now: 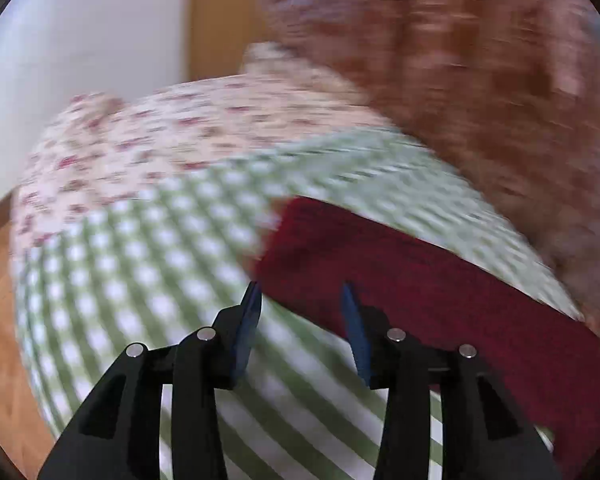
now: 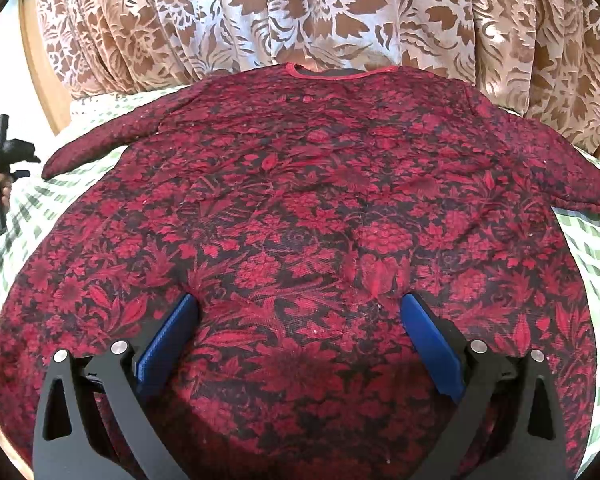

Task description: Fold small clothes

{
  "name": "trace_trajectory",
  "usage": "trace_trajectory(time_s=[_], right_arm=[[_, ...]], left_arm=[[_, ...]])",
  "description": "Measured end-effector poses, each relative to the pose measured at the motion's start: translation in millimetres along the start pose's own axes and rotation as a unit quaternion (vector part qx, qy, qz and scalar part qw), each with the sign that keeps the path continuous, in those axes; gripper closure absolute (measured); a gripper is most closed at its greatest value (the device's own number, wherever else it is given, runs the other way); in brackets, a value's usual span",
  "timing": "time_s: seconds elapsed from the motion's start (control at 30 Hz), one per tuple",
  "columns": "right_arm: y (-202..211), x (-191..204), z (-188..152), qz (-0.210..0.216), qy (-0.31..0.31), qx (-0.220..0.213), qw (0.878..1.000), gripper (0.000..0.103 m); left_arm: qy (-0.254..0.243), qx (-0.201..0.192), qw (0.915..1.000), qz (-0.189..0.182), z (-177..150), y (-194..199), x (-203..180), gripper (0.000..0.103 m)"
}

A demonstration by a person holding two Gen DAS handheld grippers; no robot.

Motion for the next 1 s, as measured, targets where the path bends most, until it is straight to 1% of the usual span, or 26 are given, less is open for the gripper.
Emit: trace_trajectory(time_s=[0.03, 0.07, 0.1, 0.13, 0.17, 0.2, 0.23, 0.27, 0.37, 0.4, 0.43, 0.47, 0.5, 0.57, 0.6, 0.63, 0.7, 0.73, 0.8, 0.83, 0.87, 0.9, 0.93, 0.97, 1.0], right_arm=[[0.1, 0.0, 0.2, 0.000, 0.000, 0.000, 1.000, 0.003], [0.2, 0.0, 0.2, 0.001, 0.000, 0.000, 1.000, 0.003], [0.1, 0.0, 0.2, 0.000, 0.000, 0.000, 1.000, 0.003], [0.1, 0.1, 0.1, 0.001, 0.000, 0.000, 1.000, 0.003], [0.3, 0.0, 0.1, 0.002, -0.002, 0.000, 1.000, 0.003], [0.6, -0.2, 0.2, 0.005, -0.003, 0.000, 1.000, 0.003], [1.1, -0.6, 0.5, 0.007, -0.005, 0.000, 1.000, 0.003], [1.6, -1.2, 0.8, 0.010, -0.007, 0.001, 1.000, 0.003], [7.2, -4.0, 4.5, 0.025, -0.019, 0.016, 0.999, 0.003], [13.1, -6.6, 7.1, 0.037, -0.027, 0.021, 0.999, 0.007], [24.1, -16.0, 13.0, 0.055, -0.050, 0.015, 0.997, 0.015], [35.5, -30.5, 20.6, 0.066, -0.079, 0.005, 0.995, 0.017], [46.2, -48.9, 27.9, 0.072, -0.110, -0.007, 0.991, 0.017], [69.7, -105.3, 43.1, 0.077, -0.194, -0.037, 0.977, 0.019], [76.9, -129.2, 47.0, 0.075, -0.223, -0.046, 0.971, 0.019], [84.8, -169.9, 51.9, 0.067, -0.268, -0.054, 0.959, 0.023], [92.5, -231.0, 54.9, 0.041, -0.330, -0.062, 0.941, 0.031], [95.9, -271.9, 56.8, 0.028, -0.371, -0.069, 0.926, 0.035], [95.8, -323.0, 58.8, 0.012, -0.422, -0.077, 0.903, 0.040], [92.8, -357.2, 60.8, 0.000, -0.454, -0.082, 0.887, 0.040], [89.7, -375.3, 62.1, -0.007, -0.468, -0.085, 0.879, 0.040], [86.5, -396.1, 63.3, -0.023, -0.486, -0.091, 0.869, 0.040], [84.3, -412.7, 65.5, -0.029, -0.503, -0.097, 0.858, 0.040], [81.2, -428.0, 69.4, -0.026, -0.520, -0.104, 0.847, 0.040], [79.9, -438.6, 73.4, -0.032, -0.530, -0.110, 0.841, 0.040]], left_arm=[[-0.011, -0.005, 0.9997, -0.020, -2.6, 7.0, -18.1, 0.062], [-0.030, -0.014, 0.9976, -0.060, -9.3, 23.9, -51.0, 0.062], [-0.045, -0.018, 0.9948, -0.089, -15.8, 34.5, -75.2, 0.061], [-0.066, -0.024, 0.9901, -0.122, -25.3, 48.6, -106.5, 0.060], [-0.085, -0.030, 0.9850, -0.148, -32.4, 60.9, -133.7, 0.055], [-0.097, -0.035, 0.9808, -0.166, -40.1, 69.3, -152.4, 0.051], [-0.113, -0.039, 0.9730, -0.197, -56.0, 83.8, -184.8, 0.044], [-0.123, -0.038, 0.9677, -0.216, -67.4, 91.9, -205.0, 0.042], [-0.159, -0.019, 0.9528, -0.258, -115.1, 111.6, -266.5, 0.043], [-0.167, -0.005, 0.9474, -0.273, -133.2, 116.3, -284.0, 0.043], [-0.173, 0.007, 0.9432, -0.283, -148.8, 120.2, -296.8, 0.043], [-0.182, 0.011, 0.9401, -0.288, -160.0, 123.7, -305.5, 0.043], [-0.201, 0.013, 0.9366, -0.287, -173.6, 127.4, -315.0, 0.043], [-0.243, 0.015, 0.9312, -0.272, -195.7, 132.4, -329.1, 0.043], [-0.255, 0.019, 0.9288, -0.269, -203.3, 133.0, -333.4, 0.043], [-0.261, 0.025, 0.9281, -0.265, -209.3, 131.8, -336.5, 0.043], [-0.262, 0.041, 0.9297, -0.256, -216.6, 123.0, -332.9, 0.043], [-0.260, 0.042, 0.9300, -0.256, -217.0, 121.4, -332.8, 0.043], [-0.264, 0.041, 0.9299, -0.253, -221.0, 123.3, -333.9, 0.042], [-0.266, 0.040, 0.9303, -0.249, -221.6, 120.9, -334.8, 0.041], [-0.268, 0.037, 0.9311, -0.245, -223.1, 118.8, -335.5, 0.040], [-0.272, 0.034, 0.9312, -0.241, -225.1, 117.9, -337.1, 0.040], [-0.279, 0.027, 0.9310, -0.234, -226.6, 118.6, -339.0, 0.040], [-0.282, 0.023, 0.9310, -0.230, -226.9, 119.0, -339.3, 0.039], [-0.284, 0.020, 0.9310, -0.228, -227.2, 119.1, -338.1, 0.039]])
Point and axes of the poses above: each gripper's, at about its wrist camera, not at the fingertips, and y roughly against the way its jaws point, x to its left, z to its top, the point moved 8 cm from there along -y, roughly the way its jaws point, and after that the axes turned 13 degrees about -y, right-handed, at the moved point
